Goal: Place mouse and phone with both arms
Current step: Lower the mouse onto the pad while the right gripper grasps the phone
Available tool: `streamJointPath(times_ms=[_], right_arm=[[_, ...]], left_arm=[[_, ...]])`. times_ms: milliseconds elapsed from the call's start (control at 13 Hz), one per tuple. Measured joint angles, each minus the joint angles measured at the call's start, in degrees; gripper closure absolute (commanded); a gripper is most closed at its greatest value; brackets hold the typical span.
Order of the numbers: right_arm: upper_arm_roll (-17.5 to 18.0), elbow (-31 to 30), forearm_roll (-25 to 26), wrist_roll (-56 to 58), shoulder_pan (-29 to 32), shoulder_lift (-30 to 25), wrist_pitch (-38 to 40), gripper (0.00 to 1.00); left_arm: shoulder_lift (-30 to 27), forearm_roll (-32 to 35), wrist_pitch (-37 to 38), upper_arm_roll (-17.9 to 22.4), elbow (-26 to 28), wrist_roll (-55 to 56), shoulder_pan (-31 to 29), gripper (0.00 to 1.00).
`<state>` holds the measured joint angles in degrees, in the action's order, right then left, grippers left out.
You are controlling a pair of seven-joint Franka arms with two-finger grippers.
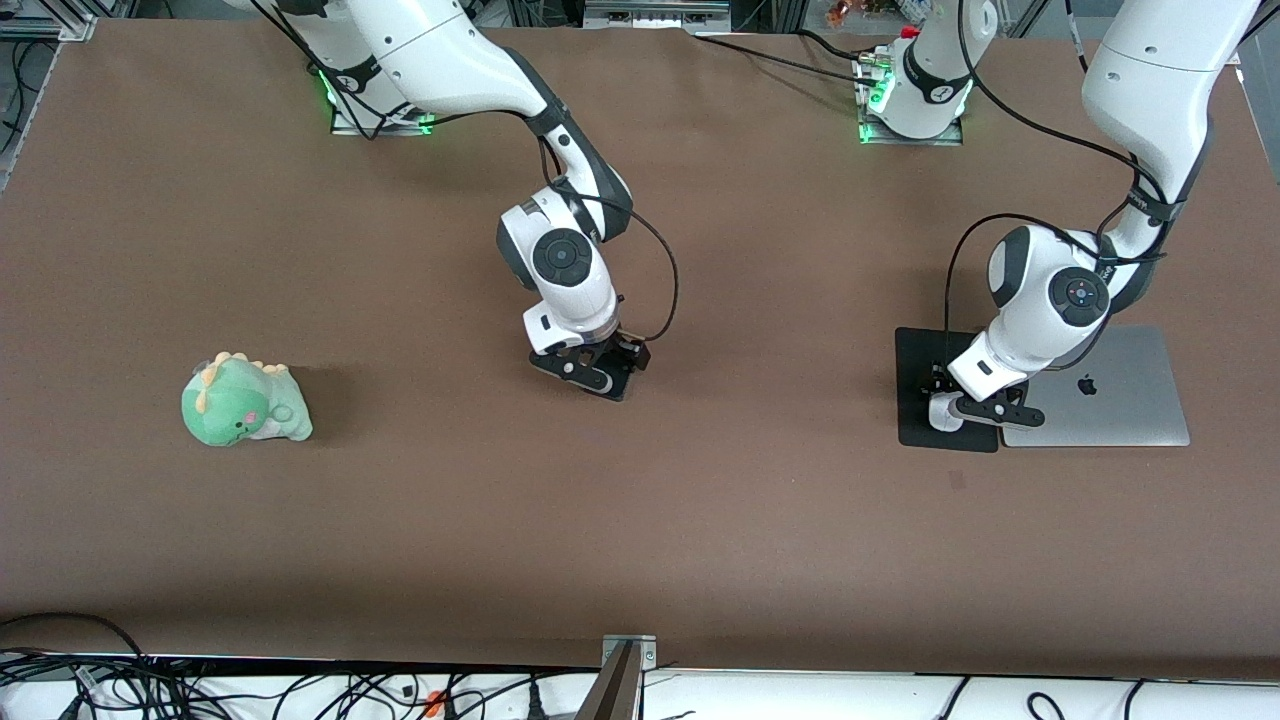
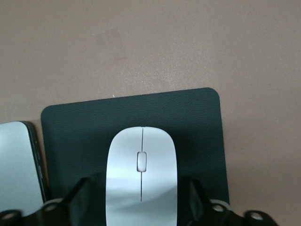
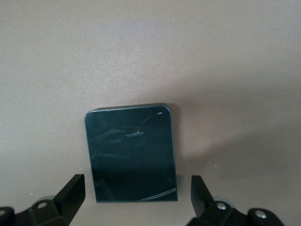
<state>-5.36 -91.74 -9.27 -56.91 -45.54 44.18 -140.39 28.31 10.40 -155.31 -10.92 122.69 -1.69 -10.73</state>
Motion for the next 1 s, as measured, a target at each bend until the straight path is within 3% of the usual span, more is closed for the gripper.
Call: streamJointPath(times_ms=[231,385,538,769,1000], right_arm=[[-0.14,0.07,0.58,0.00,-0.44,1.34,-1.32,0.01],[-0.17,0.16,0.73,0.00,-0.51,1.87,-2.03,0.04],[-0.20,0.17,0.79,0.00,-0.53,1.88,-2.04,0.13],[-0.23,0.18,1.58,-0.01,-0.58,1.91,-2.04,0.20],[-0.29,0.21,2.03,-0.07,-0.63,1.53,-1.64,0.42]], left_arm=[[-0.81,0.00,0.24,-0.28,-0.70,0.02,0.00,0.00],[-2.66,0.00,4.84,-0.69,-2.34,0.02,0.04,0.00],[-4.90,0.00,15.12,-1.47,-6.48,0.02,0.08,0.00],[-7.27,-0.02,35.07,-4.06,-16.93,0.06,0.14,0.00],[-8.02,-0.03,55.09,-7.33,-29.95,0.16,0.25,0.00]])
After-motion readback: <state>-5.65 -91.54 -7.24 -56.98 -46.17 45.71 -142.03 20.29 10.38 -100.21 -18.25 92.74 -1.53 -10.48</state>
